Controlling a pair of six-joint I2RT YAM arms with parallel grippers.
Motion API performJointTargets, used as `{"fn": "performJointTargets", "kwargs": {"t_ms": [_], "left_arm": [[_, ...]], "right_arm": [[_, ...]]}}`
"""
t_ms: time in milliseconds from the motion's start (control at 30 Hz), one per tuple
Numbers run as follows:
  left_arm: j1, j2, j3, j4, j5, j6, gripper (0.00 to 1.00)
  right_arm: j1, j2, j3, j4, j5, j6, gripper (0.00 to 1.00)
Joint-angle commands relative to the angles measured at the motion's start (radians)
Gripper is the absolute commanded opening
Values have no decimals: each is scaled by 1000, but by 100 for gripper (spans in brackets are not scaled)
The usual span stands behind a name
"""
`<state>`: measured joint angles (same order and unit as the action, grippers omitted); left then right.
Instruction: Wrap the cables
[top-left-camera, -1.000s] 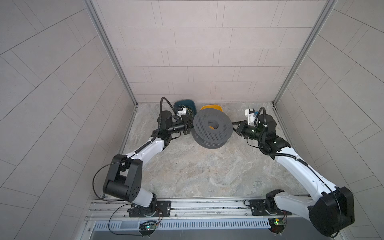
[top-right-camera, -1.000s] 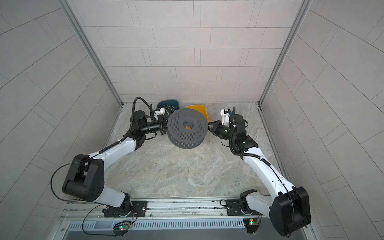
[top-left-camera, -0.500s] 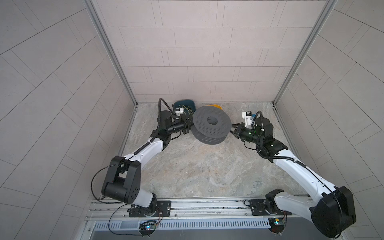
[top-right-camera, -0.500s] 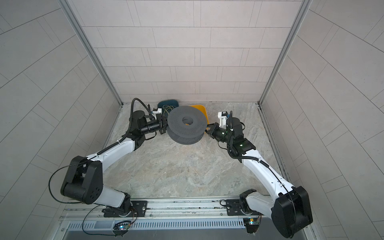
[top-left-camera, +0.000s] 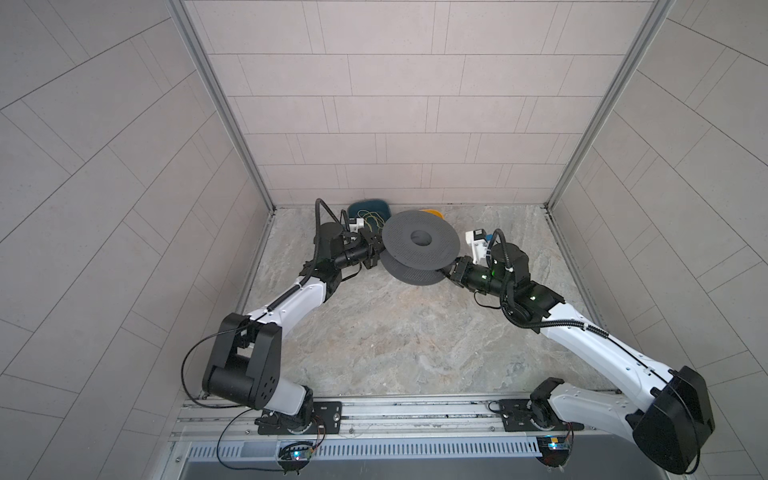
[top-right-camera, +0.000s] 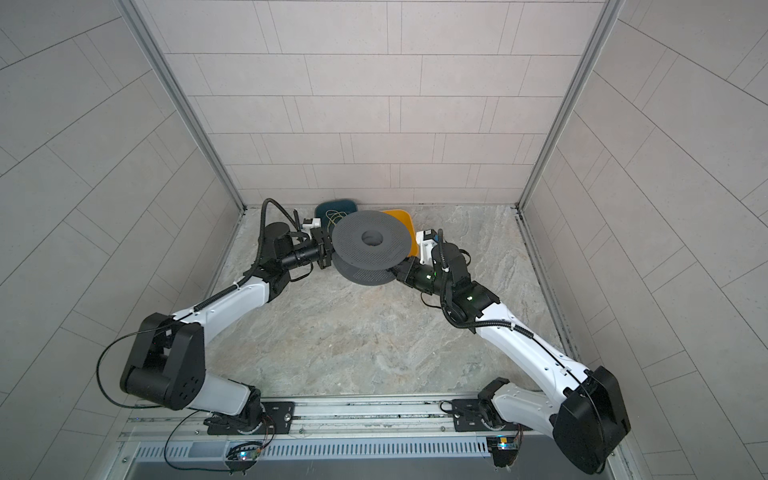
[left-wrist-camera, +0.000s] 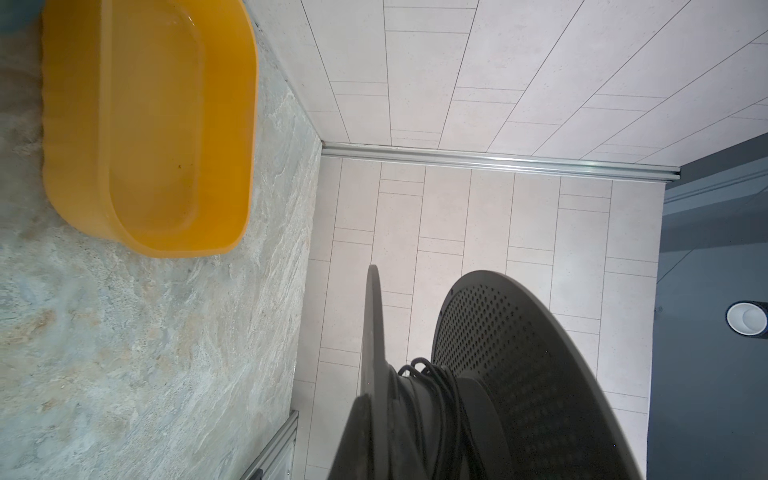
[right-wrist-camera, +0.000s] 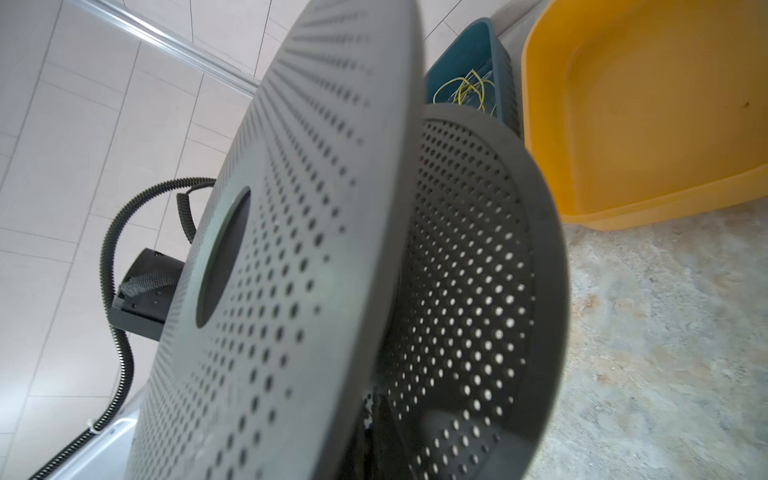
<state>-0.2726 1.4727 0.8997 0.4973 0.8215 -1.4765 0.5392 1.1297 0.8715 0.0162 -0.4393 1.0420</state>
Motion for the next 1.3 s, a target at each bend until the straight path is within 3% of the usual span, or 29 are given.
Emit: {"fn": "performJointTargets", "kwargs": {"t_ms": [0,233,500,767,967,1267], "left_arm": [[0,-63,-1,7,-30,27,0],[-1,-87,-5,-54,-31,90,0],[-2,-91,-23,-36,-41,105,0],[-7,-128,-88,-85,-38,221,0],[-28,-131,-211,37,-73,190,0],[-111,-14,-297,270,-143,169,0]], "right_arm": [[44,-2,62,-39,48,-69,0],[128,7,135,-157,178,-218,0],[128,-13,74,-153,218,-225,0],[128,-74,-26,-114,222,-227,0],[127,-140,-147,-81,204,-235,0],[125,-216,-314,-28,234,-224,0]]}}
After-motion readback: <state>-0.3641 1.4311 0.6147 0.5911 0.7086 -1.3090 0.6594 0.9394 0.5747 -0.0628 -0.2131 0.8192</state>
